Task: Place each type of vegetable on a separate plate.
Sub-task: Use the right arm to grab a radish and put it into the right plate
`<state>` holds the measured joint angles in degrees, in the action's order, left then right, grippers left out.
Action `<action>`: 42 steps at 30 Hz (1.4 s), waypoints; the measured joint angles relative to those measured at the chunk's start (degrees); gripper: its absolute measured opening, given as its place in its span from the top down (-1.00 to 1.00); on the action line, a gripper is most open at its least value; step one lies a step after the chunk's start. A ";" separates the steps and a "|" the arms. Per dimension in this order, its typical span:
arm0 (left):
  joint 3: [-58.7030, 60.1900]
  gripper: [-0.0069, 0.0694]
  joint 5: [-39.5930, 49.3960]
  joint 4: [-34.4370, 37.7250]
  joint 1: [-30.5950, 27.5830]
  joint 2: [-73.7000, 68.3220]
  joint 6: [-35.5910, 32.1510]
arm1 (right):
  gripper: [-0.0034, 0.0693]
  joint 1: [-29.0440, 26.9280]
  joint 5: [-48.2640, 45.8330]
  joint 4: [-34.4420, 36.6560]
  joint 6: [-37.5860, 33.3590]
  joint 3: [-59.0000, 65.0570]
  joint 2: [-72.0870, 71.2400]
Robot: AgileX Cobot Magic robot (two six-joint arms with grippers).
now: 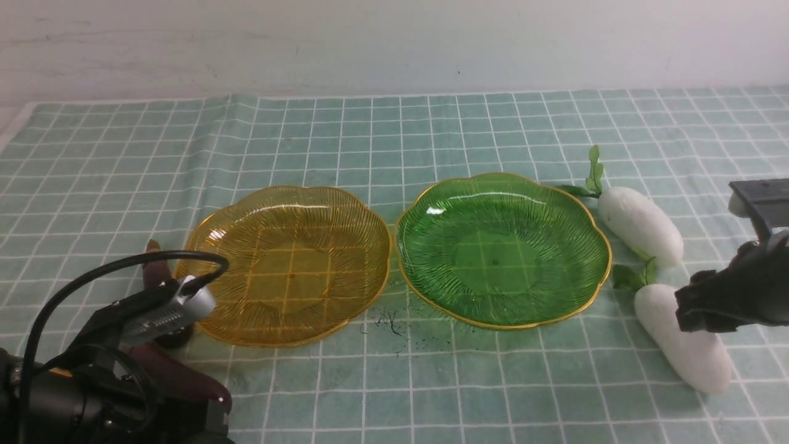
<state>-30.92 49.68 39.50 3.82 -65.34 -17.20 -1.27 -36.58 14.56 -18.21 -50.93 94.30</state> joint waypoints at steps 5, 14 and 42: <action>0.00 0.83 -0.18 0.07 0.00 -0.02 0.00 | -0.48 0.05 0.32 0.55 -0.06 -0.44 2.23; 0.00 0.83 -0.18 0.06 0.00 -0.02 0.00 | -0.40 0.05 -0.57 1.73 -0.06 -1.36 2.97; 0.00 0.83 -0.18 0.06 0.00 -0.02 0.00 | -0.40 9.01 -8.21 46.64 -38.23 -18.73 11.50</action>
<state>-30.92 49.50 39.57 3.82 -65.36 -17.20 7.74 -44.79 61.20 -56.44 -69.67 105.80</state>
